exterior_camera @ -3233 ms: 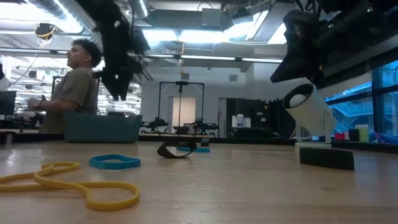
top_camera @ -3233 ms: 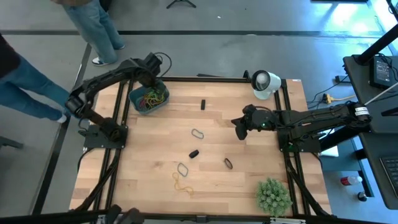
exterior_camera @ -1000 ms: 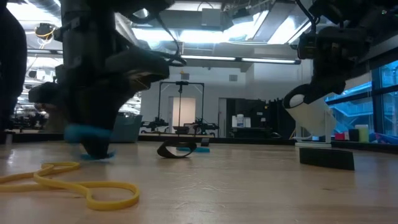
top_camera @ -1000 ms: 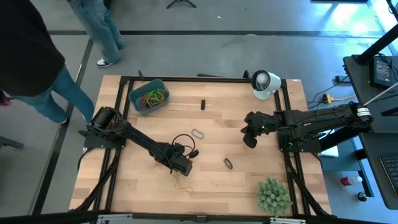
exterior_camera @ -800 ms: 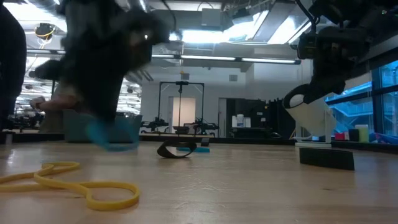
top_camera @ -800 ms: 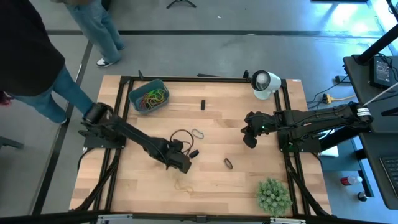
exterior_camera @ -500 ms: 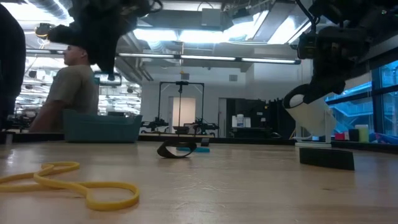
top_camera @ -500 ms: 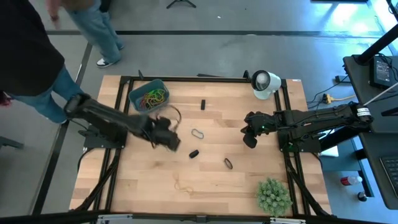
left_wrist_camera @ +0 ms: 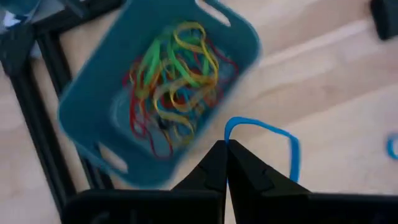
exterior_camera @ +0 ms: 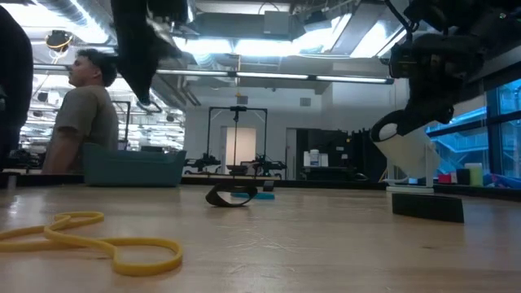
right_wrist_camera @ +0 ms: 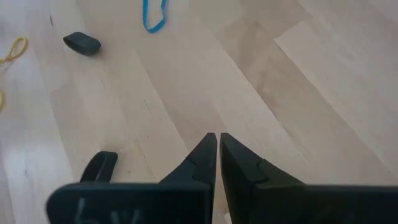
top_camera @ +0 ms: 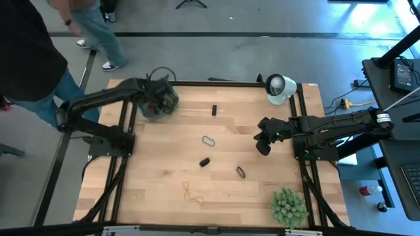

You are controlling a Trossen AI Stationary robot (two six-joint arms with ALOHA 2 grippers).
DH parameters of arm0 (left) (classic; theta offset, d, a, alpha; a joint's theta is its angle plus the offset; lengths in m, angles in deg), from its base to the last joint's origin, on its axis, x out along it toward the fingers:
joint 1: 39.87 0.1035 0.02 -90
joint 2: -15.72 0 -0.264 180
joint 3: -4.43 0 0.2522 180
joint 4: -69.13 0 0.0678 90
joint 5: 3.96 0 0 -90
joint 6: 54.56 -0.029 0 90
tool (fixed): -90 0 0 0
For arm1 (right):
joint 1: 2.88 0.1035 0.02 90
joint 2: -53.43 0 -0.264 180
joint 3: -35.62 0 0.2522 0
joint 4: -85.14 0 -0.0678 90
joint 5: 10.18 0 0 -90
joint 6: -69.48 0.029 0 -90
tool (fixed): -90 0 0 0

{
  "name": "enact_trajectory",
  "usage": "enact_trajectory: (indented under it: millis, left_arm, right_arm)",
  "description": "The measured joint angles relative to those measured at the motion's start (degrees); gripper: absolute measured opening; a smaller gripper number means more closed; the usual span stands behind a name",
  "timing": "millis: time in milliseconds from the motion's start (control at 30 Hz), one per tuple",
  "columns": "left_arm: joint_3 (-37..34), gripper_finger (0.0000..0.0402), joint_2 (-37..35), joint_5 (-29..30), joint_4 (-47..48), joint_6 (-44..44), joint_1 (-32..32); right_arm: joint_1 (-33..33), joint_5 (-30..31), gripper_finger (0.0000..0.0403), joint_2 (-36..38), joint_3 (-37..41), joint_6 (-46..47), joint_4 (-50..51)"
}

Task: Pick and place rubber bands into bin
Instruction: Put the bottom blue rubber band into the bin

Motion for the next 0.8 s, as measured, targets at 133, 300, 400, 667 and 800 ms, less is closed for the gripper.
enact_trajectory:
  millis: [133, 300, 400, 667, 800]
  left_arm:
    - [-3.84, 0.0002, 1.69, -6.18, -8.5, -11.97, 11.17]
    - [-7.01, 0.0002, 7.17, -8.23, -15.07, -20.7, 19.51]
    - [-7.03, 0.0002, 11.77, -8.62, -17.39, -25.01, 22.39]
    - [-7.1, 0.0015, 19.38, -11.32, -21.28, -29.95, 24.71]
    - [-7.1, 0.004, 19.87, -11.06, -21.87, -31.66, 24.68]
  right_arm:
    - [-0.11, 0.01, 0.0026, 0.0, 0.0, 2.08, -0.09]
    - [-0.13, 0.01, 0.0026, 0.0, 0.0, 2.12, -1.1]
    - [-0.13, 0.4, 0.0026, 0.0, 0.0, 2.12, -2.09]
    - [-0.13, 6.97, 0.0025, 0.0, 0.0, 5.18, -2.19]
    - [-0.26, 7.08, 0.0025, 0.0, 0.0, 6.6, -2.05]
